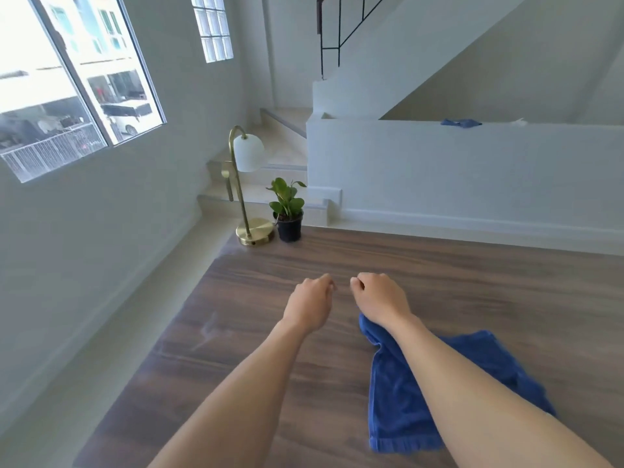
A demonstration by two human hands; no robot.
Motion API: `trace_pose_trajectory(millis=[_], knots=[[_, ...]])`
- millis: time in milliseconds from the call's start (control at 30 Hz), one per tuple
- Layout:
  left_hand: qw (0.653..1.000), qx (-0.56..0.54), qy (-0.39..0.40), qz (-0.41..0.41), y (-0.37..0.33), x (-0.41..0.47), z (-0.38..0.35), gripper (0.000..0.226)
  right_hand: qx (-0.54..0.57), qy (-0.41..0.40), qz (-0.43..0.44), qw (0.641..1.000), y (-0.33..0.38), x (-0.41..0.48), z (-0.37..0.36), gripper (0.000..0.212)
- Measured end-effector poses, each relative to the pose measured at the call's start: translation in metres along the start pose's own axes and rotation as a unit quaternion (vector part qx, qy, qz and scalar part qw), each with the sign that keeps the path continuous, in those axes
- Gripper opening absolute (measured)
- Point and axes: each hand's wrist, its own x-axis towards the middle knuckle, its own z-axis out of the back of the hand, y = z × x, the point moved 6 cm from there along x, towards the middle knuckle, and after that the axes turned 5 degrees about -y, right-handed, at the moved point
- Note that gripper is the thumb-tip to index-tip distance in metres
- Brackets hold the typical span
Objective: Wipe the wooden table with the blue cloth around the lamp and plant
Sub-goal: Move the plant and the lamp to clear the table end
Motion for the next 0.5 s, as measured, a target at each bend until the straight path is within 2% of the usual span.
trace_pose_trajectory(millis=[233, 367, 500], knots=[[0.994, -0.009, -0.062, 0.09, 0.095, 0.075, 0.048, 0.028, 0.11, 0.028, -0.045, 0.993, 0.049, 0.087, -0.042, 0.03], [0.984, -0.071, -0.066, 0.153, 0.145, 0.12, 0.047, 0.035, 0.162, 0.034, -0.081, 0.983, 0.058, 0.133, -0.072, 0.039], [0.971, -0.156, -0.064, 0.171, 0.169, 0.164, 0.035, 0.035, 0.195, 0.039, -0.095, 0.975, 0.062, 0.175, -0.094, 0.043]])
